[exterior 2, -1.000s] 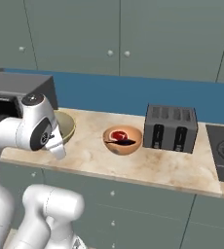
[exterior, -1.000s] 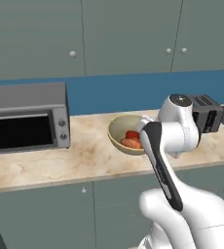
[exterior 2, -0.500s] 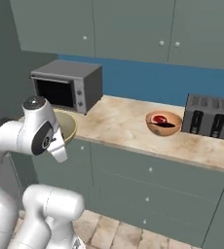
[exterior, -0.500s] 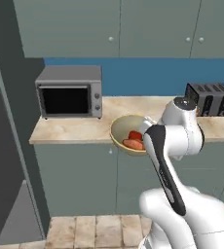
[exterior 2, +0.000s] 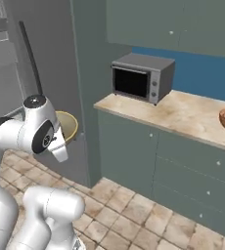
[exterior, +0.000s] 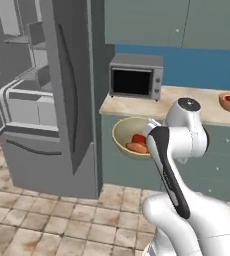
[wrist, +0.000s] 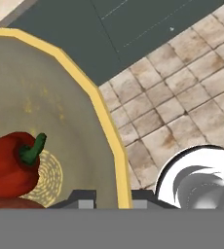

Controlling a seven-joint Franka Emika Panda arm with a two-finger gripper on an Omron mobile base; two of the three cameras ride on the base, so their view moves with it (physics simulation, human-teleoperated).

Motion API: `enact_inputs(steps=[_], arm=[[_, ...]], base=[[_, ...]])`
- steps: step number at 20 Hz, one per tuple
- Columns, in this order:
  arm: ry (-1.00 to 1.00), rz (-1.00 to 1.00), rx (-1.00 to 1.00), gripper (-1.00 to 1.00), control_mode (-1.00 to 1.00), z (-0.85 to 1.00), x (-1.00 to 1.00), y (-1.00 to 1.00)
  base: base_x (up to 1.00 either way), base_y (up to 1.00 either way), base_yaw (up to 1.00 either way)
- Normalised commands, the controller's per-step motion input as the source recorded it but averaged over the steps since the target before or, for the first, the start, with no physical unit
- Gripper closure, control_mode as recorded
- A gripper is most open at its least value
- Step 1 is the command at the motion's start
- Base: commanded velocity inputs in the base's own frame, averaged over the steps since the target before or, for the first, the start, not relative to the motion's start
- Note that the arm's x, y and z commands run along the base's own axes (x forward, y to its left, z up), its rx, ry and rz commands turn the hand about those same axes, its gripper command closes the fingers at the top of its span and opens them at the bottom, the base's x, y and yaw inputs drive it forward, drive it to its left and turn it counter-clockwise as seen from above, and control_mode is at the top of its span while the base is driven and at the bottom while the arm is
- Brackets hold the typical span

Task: Place the bowl with the bell pepper and sweet potato on the top shelf of the fridge. Place the bowl with the fish and steak on the second highest shelf of the fridge.

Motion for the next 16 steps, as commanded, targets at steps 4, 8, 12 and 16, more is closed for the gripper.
enact_inputs(steps=[4, 8, 12, 16], arm=[[0.0, 0.0, 0.0, 1.0, 1.0, 0.0, 0.0, 0.0], [0.0, 0.0, 0.0, 1.0, 1.0, 0.0, 0.0, 0.0], [0.0, 0.0, 0.0, 1.0, 1.0, 0.0, 0.0, 0.0], [0.0, 0.0, 0.0, 1.0, 1.0, 0.0, 0.0, 0.0]], base=[[-0.08, 1.0, 0.24], [0.08, 1.0, 0.22], [0.57, 1.0, 0.08], [0.78, 1.0, -0.13]])
